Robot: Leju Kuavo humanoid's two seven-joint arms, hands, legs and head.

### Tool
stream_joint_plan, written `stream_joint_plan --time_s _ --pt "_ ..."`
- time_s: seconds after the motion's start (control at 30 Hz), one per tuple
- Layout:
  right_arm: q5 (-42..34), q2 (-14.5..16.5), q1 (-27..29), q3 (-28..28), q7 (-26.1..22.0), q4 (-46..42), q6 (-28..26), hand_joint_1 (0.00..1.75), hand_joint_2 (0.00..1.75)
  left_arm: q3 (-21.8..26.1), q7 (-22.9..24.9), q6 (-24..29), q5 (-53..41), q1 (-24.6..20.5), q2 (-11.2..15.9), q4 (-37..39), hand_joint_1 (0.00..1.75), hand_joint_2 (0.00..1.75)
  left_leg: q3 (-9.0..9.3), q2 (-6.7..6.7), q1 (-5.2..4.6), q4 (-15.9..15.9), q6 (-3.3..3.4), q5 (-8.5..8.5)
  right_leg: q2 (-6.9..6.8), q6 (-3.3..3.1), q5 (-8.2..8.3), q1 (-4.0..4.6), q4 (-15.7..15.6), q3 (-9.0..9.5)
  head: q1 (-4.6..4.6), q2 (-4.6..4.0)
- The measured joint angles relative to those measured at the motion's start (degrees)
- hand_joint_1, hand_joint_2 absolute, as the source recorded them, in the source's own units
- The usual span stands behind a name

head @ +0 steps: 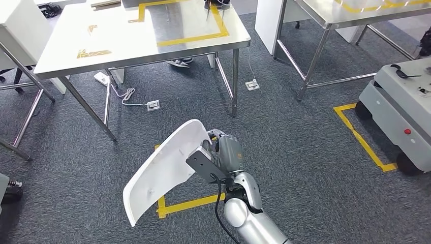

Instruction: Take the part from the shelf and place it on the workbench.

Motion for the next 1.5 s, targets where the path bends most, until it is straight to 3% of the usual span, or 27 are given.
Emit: stream_joint_plan --time_s 0.07,0.13,0.2,0.27,0.47,0.67,1.3,1.5 --pt "0.0 0.1 0.0 0.0 0.0 -0.2 0.0 1.75 1.75 0.0 0.0 0.0 0.0 0.0 0.1 0.0 0.0 1.75 3.95 0.46 -0.61 -7.5 0.85 2.81 -0.29 0.18 -0.19 0.21 0.0 0.15 0.01 0.0" --pt "0.0 0.1 0.0 0.0 0.0 -0.3 0.1 1.75 1.75 0.0 0.2 0.0 0.0 -0.1 0.2 0.0 0.0 1.75 5.85 0.77 -0.96 -11.3 0.93 3.61 -0.44 0.39 -0.33 0.48 0.1 0.13 0.05 0.0" --pt "0.0 0.1 0.0 0.0 0.0 -0.3 0.3 1.75 1.75 0.0 0.6 0.0 0.0 0.0 0.1 0.0 0.0 1.75 5.96 0.59 -0.97 -11.5 0.53 3.77 -0.48 0.17 -0.26 0.62 0.0 0.15 0.09 0.0" --pt "0.0 0.1 0.0 0.0 0.0 -0.3 0.4 1.75 1.75 0.0 0.9 0.0 0.0 0.0 0.1 0.0 0.0 1.75 5.96 0.48 -1.02 -11.6 0.65 3.8 -0.47 0.05 -0.08 0.62 -0.4 0.36 0.09 0.0" --pt "-0.2 0.1 -0.1 0.0 0.4 -0.3 0.8 1.75 1.75 0.0 1.5 0.0 0.0 -0.1 0.0 0.1 0.0 1.75 5.94 0.47 -1.09 -11.6 1.49 3.76 -0.46 0.96 0.39 0.57 -1.4 0.82 0.09 0.0" --pt "-0.7 0.1 0.1 0.0 0.6 -0.3 0.8 1.75 1.75 0.0 0.9 0.0 0.1 0.2 0.1 0.1 0.0 1.75 5.94 0.47 -1.2 -11.6 1.72 3.84 -0.47 1.47 0.56 0.47 -1.5 0.86 0.08 0.0" --pt "-1.4 0.5 0.5 -0.9 0.9 -0.3 1.0 1.75 1.75 1.3 5.0 0.0 2.0 0.4 0.0 0.1 0.0 1.75 5.96 0.47 -1.19 -11.6 1.7 3.94 -0.47 1.53 0.59 0.6 -1.4 0.81 0.07 0.0" --pt "1.7 0.6 -1.9 -1.3 3.9 0.1 1.4 1.75 1.75 1.6 6.6 0.0 0.6 0.0 0.0 0.2 0.0 1.75 5.94 0.49 -1.19 -11.6 1.71 3.97 -0.46 1.55 0.61 0.58 -1.4 0.8 0.08 0.0"
